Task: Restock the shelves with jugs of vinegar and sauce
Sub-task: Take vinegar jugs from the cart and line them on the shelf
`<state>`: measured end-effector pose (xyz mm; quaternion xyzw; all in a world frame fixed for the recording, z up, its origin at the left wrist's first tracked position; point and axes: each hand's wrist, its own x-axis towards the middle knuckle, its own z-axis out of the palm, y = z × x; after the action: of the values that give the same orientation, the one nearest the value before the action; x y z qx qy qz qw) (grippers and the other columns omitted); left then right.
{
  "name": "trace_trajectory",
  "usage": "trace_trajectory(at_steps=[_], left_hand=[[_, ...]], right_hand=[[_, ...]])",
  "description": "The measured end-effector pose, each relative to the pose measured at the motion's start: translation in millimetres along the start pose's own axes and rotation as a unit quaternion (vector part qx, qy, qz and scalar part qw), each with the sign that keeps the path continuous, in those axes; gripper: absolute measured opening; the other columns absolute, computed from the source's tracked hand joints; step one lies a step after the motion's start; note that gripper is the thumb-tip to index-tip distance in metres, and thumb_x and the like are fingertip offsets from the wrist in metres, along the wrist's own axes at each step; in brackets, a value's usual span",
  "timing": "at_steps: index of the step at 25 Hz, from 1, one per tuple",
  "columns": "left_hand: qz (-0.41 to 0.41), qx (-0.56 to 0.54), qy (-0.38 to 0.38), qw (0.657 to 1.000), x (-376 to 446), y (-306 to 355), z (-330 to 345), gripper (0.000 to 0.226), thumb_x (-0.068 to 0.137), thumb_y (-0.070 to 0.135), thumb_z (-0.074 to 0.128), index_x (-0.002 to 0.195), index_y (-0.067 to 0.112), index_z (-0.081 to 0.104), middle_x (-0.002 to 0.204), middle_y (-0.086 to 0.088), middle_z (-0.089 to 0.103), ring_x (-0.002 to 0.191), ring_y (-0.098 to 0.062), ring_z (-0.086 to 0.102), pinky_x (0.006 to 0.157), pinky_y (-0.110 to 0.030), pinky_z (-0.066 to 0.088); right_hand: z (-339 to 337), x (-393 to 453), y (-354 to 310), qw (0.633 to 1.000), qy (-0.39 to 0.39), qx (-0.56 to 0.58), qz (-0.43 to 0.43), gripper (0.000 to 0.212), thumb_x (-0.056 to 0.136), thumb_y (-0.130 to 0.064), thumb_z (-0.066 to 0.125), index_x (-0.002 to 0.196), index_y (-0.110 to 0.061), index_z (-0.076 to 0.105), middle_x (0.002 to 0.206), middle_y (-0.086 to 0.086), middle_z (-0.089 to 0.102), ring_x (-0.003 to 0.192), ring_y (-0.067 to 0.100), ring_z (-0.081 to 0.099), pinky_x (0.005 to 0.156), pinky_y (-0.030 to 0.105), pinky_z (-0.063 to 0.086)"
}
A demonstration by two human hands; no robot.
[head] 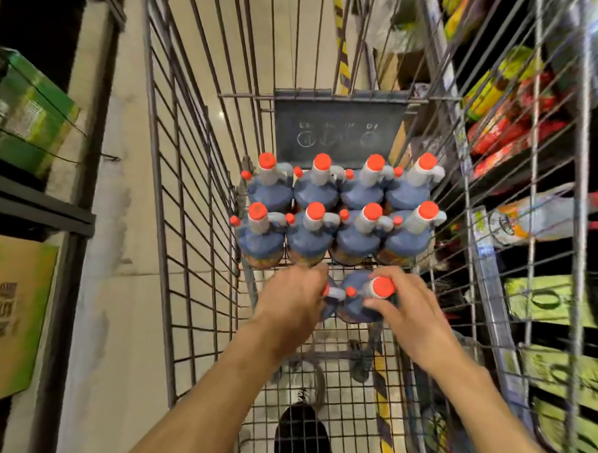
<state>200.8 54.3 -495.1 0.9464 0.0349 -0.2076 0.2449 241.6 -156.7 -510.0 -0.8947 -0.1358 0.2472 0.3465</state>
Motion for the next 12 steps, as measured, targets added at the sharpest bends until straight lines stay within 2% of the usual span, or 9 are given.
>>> trace_trajectory(at_steps=[2,4,5,7,9,11,12], left_hand=[[0.021,-0.061,0.031,0.997,4.5,3.6,14.8,0.024,0.085,0.034,0.071,0.103,0.019,0.063,0.103,-0.01,0.067,0.095,-0.036,0.063,0.074,-0.043,0.047],[0.007,-0.165,0.063,0.984,7.5,-0.1,28.4,0.035,0.076,0.029,0.084,0.104,0.019,0.067,0.1,-0.005,0.066,0.093,-0.027,0.062,0.08,-0.041,0.048],[-0.02,-0.237,0.077,0.968,7.7,-2.8,34.0,0.046,0.07,0.026,0.091,0.109,0.02,0.067,0.101,-0.003,0.065,0.093,-0.021,0.061,0.082,-0.037,0.05],[-0.086,-0.388,0.096,0.913,5.7,-8.7,47.5,0.072,0.061,0.018,0.099,0.123,0.021,0.062,0.106,0.003,0.064,0.094,-0.005,0.06,0.083,-0.023,0.052],[-0.126,-0.468,0.094,0.87,4.2,-15.9,66.4,0.084,0.058,0.012,0.1,0.129,0.023,0.057,0.115,0.008,0.062,0.101,0.006,0.059,0.085,-0.011,0.05],[-0.144,-0.508,0.072,0.846,5.5,-20.8,85.2,0.087,0.061,0.011,0.098,0.134,0.025,0.054,0.125,0.007,0.064,0.114,-0.004,0.064,0.093,-0.017,0.054],[-0.148,-0.52,0.066,0.839,7.7,-24.2,91.5,0.088,0.062,0.013,0.098,0.136,0.027,0.053,0.128,0.007,0.065,0.114,-0.006,0.066,0.092,-0.019,0.056]], right_hand=[[-11.1,-7.2,11.6,0.999,-0.002,0.028,0.033,0.036,0.087,-0.017,0.081,0.107,-0.039,0.061,0.1,-0.017,0.059,0.098,0.004,0.054,0.08,0.012,0.038],[-13.8,-8.8,20.0,0.996,0.016,0.075,0.049,0.04,0.082,-0.019,0.086,0.102,-0.043,0.061,0.103,-0.011,0.065,0.1,0.001,0.059,0.08,0.014,0.043],[-12.5,-8.1,23.8,0.993,0.032,0.103,0.052,0.041,0.079,-0.017,0.087,0.102,-0.041,0.063,0.105,-0.009,0.068,0.1,0.001,0.061,0.079,0.014,0.044],[-7.0,-5.8,32.7,0.985,0.059,0.15,0.069,0.046,0.075,-0.013,0.089,0.107,-0.036,0.065,0.112,-0.01,0.067,0.102,-0.002,0.061,0.083,0.013,0.045],[4.4,-3.0,45.8,0.972,0.062,0.205,0.099,0.057,0.074,-0.008,0.09,0.119,-0.029,0.063,0.12,-0.008,0.064,0.108,-0.004,0.06,0.089,0.016,0.048],[20.2,-1.7,59.8,0.947,0.048,0.286,0.137,0.063,0.076,0.003,0.085,0.129,-0.018,0.058,0.123,-0.003,0.065,0.107,-0.002,0.064,0.09,0.019,0.051],[28.5,0.2,65.7,0.936,0.046,0.317,0.149,0.059,0.078,0.008,0.081,0.128,-0.015,0.057,0.12,0.0,0.066,0.101,-0.004,0.067,0.085,0.015,0.053]])
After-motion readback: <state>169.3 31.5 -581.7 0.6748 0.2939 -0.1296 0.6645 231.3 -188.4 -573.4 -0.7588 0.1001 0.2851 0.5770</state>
